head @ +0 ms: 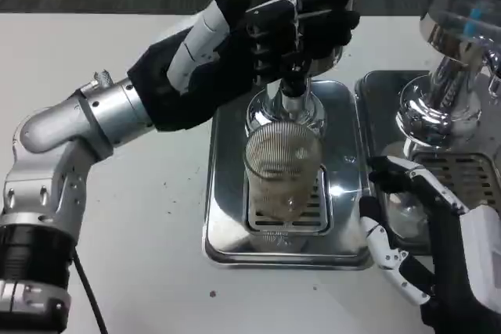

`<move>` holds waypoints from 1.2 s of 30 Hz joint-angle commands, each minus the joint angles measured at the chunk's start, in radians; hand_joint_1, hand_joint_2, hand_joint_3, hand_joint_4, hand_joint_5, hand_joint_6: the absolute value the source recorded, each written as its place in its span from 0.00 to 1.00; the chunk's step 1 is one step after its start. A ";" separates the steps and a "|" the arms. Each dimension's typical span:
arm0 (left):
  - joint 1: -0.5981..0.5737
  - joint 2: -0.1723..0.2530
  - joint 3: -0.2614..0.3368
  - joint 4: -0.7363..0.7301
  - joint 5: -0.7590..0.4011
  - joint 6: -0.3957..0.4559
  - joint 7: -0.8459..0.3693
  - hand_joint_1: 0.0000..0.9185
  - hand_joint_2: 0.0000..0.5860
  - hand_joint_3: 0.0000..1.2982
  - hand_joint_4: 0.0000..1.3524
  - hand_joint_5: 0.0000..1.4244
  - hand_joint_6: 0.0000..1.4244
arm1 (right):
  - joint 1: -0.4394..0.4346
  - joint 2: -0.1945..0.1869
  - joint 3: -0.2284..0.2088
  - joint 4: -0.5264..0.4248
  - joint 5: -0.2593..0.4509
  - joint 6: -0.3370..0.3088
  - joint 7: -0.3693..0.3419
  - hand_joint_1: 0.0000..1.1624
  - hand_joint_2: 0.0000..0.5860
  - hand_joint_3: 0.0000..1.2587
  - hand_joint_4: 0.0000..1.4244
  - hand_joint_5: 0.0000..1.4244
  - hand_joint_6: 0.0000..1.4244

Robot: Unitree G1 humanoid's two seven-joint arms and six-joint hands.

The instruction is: Grasp the cup under the faucet to collect the drink, then remove the cup.

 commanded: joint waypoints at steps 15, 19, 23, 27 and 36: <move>0.039 0.044 -0.013 0.108 0.073 -0.165 -0.030 0.00 0.14 0.10 0.06 0.10 0.05 | -0.033 -0.012 0.001 0.037 0.032 -0.026 0.016 0.36 0.68 0.33 0.33 0.34 0.27; 0.030 0.047 -0.022 0.137 0.087 -0.214 -0.030 0.00 0.14 0.11 0.06 0.10 0.05 | -0.027 -0.013 -0.001 0.033 0.032 -0.026 0.015 0.36 0.68 0.33 0.33 0.34 0.27; 0.018 0.050 -0.034 0.167 0.114 -0.277 -0.025 0.00 0.14 0.12 0.07 0.11 0.05 | -0.025 -0.012 -0.003 0.034 0.036 -0.025 0.016 0.36 0.68 0.32 0.33 0.34 0.27; 0.005 0.050 -0.044 0.207 0.134 -0.324 -0.028 0.00 0.14 0.13 0.08 0.12 0.05 | -0.021 -0.010 -0.003 0.032 0.038 -0.025 0.016 0.36 0.68 0.32 0.33 0.34 0.27; -0.025 0.055 -0.066 0.281 0.180 -0.447 -0.021 0.00 0.13 0.14 0.08 0.12 0.06 | -0.008 -0.007 -0.003 0.021 0.038 -0.021 0.017 0.36 0.68 0.32 0.33 0.34 0.27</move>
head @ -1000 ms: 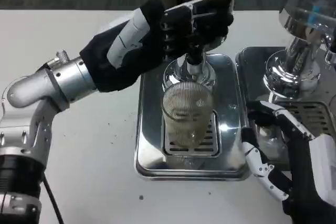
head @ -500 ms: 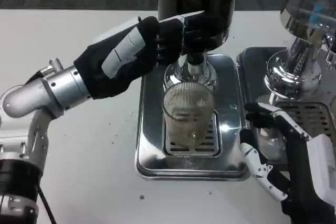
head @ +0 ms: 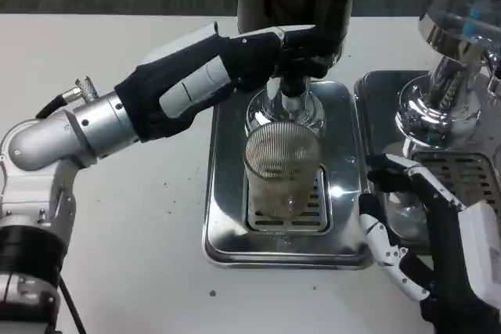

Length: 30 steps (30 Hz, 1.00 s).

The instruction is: Grasp the cup under the faucet to collect the drink, then remove the cup.

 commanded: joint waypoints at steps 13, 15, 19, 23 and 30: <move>0.012 0.028 -0.070 0.040 0.100 -0.164 0.023 0.00 0.14 0.14 0.08 0.13 0.07 | 0.020 0.001 -0.005 -0.017 0.013 -0.008 0.002 0.36 0.69 0.32 0.33 0.34 0.27; 0.014 0.030 -0.073 0.038 0.103 -0.179 0.028 0.00 0.14 0.14 0.08 0.12 0.07 | 0.021 0.001 -0.005 -0.018 0.014 -0.008 0.003 0.36 0.68 0.32 0.33 0.34 0.27; 0.020 0.033 -0.080 0.030 0.110 -0.205 0.036 0.00 0.14 0.14 0.08 0.12 0.07 | 0.022 -0.001 -0.006 -0.019 0.016 -0.009 0.006 0.36 0.68 0.32 0.33 0.34 0.27; 0.023 0.035 -0.087 0.027 0.113 -0.221 0.040 0.00 0.14 0.14 0.08 0.12 0.07 | 0.021 -0.001 -0.006 -0.019 0.017 -0.008 0.007 0.36 0.68 0.32 0.33 0.34 0.27; 0.026 0.041 -0.099 0.021 0.117 -0.253 0.054 0.00 0.15 0.14 0.08 0.12 0.07 | 0.024 -0.001 -0.006 -0.019 0.020 -0.007 0.010 0.35 0.69 0.32 0.33 0.34 0.27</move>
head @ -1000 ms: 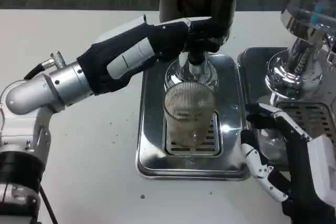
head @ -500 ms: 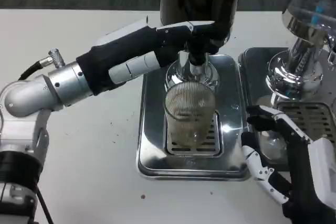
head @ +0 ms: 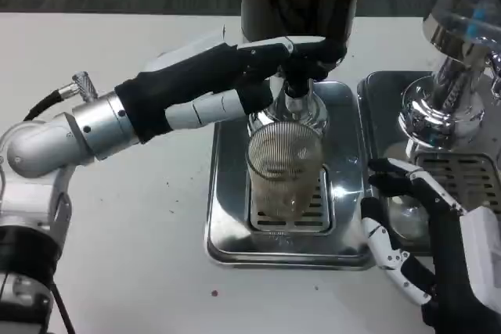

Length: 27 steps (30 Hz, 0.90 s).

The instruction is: Grasp the cup under the faucet to collect the drink, then remove the cup.

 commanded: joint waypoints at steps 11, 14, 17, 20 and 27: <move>0.031 0.022 -0.052 0.000 0.072 -0.081 0.019 0.00 0.15 0.14 0.08 0.12 0.07 | 0.015 -0.001 -0.008 -0.024 0.018 -0.006 0.013 0.34 0.69 0.32 0.32 0.34 0.27; 0.031 0.026 -0.059 0.002 0.083 -0.101 0.032 0.00 0.15 0.14 0.08 0.12 0.07 | 0.016 -0.001 -0.009 -0.025 0.019 -0.006 0.014 0.34 0.69 0.32 0.32 0.34 0.27; 0.030 0.031 -0.069 0.006 0.101 -0.125 0.053 0.00 0.15 0.14 0.08 0.12 0.07 | 0.015 -0.002 -0.010 -0.024 0.022 -0.007 0.016 0.34 0.69 0.32 0.32 0.33 0.27; 0.030 0.036 -0.078 0.010 0.108 -0.142 0.068 0.00 0.16 0.14 0.08 0.12 0.07 | 0.014 -0.001 -0.011 -0.024 0.023 -0.007 0.017 0.34 0.69 0.32 0.32 0.33 0.27; 0.035 0.044 -0.091 0.009 0.139 -0.189 0.111 0.00 0.17 0.14 0.08 0.12 0.07 | 0.014 0.000 -0.012 -0.025 0.030 -0.010 0.023 0.34 0.68 0.32 0.31 0.33 0.27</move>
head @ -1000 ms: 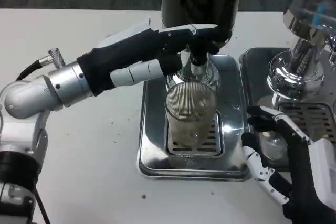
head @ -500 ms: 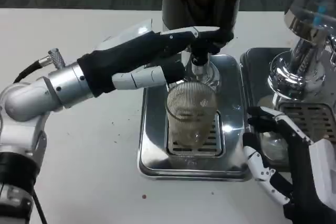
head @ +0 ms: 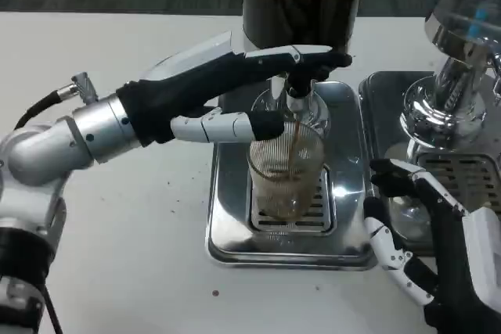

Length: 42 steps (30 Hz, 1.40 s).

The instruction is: Grasp the cup under the faucet to collect the drink, then remove the cup.

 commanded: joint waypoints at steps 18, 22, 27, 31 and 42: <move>0.036 0.025 -0.069 0.010 0.093 -0.080 0.070 0.00 0.17 0.14 0.08 0.11 0.07 | -0.025 -0.024 -0.018 -0.020 0.163 -0.009 0.214 0.49 0.40 0.16 0.13 0.18 0.19; 0.036 0.029 -0.073 0.010 0.094 -0.082 0.076 0.00 0.17 0.14 0.08 0.11 0.07 | -0.036 -0.028 -0.027 -0.019 0.201 0.001 0.274 0.51 0.38 0.14 0.10 0.15 0.17; 0.036 0.034 -0.076 0.010 0.092 -0.082 0.083 0.00 0.17 0.14 0.08 0.11 0.08 | -0.062 -0.035 -0.031 -0.008 0.234 0.016 0.344 0.52 0.39 0.12 0.09 0.13 0.15; 0.036 0.037 -0.078 0.010 0.090 -0.083 0.085 0.00 0.17 0.14 0.08 0.11 0.08 | -0.080 -0.030 -0.038 0.001 0.241 0.022 0.364 0.52 0.38 0.12 0.08 0.13 0.15; 0.037 0.041 -0.081 0.006 0.089 -0.080 0.091 0.00 0.17 0.14 0.08 0.11 0.08 | -0.143 -0.023 -0.039 0.040 0.252 0.046 0.401 0.52 0.38 0.08 0.06 0.11 0.13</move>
